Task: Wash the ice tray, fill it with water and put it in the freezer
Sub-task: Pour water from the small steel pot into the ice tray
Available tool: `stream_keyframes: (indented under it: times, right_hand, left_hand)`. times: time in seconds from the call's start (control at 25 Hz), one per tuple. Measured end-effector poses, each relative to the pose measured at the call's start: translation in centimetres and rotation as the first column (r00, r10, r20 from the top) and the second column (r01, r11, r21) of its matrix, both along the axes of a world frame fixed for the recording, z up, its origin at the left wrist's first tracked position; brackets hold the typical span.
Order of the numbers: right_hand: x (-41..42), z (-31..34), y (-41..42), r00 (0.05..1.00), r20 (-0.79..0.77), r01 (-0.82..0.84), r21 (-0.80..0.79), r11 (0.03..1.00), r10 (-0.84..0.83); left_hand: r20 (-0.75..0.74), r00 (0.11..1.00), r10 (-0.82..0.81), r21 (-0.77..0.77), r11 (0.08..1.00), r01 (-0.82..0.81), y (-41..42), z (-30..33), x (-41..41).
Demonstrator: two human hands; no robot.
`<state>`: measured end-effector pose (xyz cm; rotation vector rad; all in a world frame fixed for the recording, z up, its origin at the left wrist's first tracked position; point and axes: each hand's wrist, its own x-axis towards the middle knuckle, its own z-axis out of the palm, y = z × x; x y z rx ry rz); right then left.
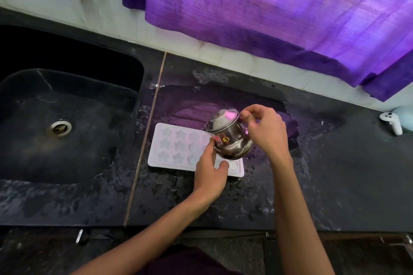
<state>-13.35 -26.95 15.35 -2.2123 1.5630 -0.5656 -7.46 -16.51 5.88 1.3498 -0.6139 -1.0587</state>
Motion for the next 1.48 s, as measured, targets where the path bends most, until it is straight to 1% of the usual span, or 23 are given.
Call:
stream_keyframes:
  times: [0.12,0.44,0.76,1.24,1.48]
  right_hand:
    - [-0.5,0.0,0.4,1.0,0.012,-0.002,-0.006,1.0,0.002]
    - [-0.9,-0.2,1.3,0.998,-0.054,-0.03,-0.006,1.0,0.029]
    - [-0.5,-0.4,1.3,0.987,-0.143,-0.068,-0.009,0.998,0.066]
    - [-0.6,-0.2,1.2,0.987,-0.153,-0.06,-0.024,0.998,0.056]
    - [-0.6,-0.1,1.1,0.984,-0.164,-0.065,-0.012,0.998,0.062]
  left_hand:
    - [0.011,1.0,0.022,0.002,1.0,-0.023,0.6,0.2,-0.6]
    - [-0.016,1.0,0.008,0.007,1.0,-0.008,2.0,0.1,-1.5]
    - [-0.092,0.996,0.018,0.002,1.0,-0.018,2.4,0.2,-1.5]
    - [-0.123,0.992,-0.02,-0.014,1.0,0.018,2.3,0.5,-1.6]
    - [-0.136,0.991,-0.012,-0.03,1.0,0.008,2.2,0.7,-1.8]
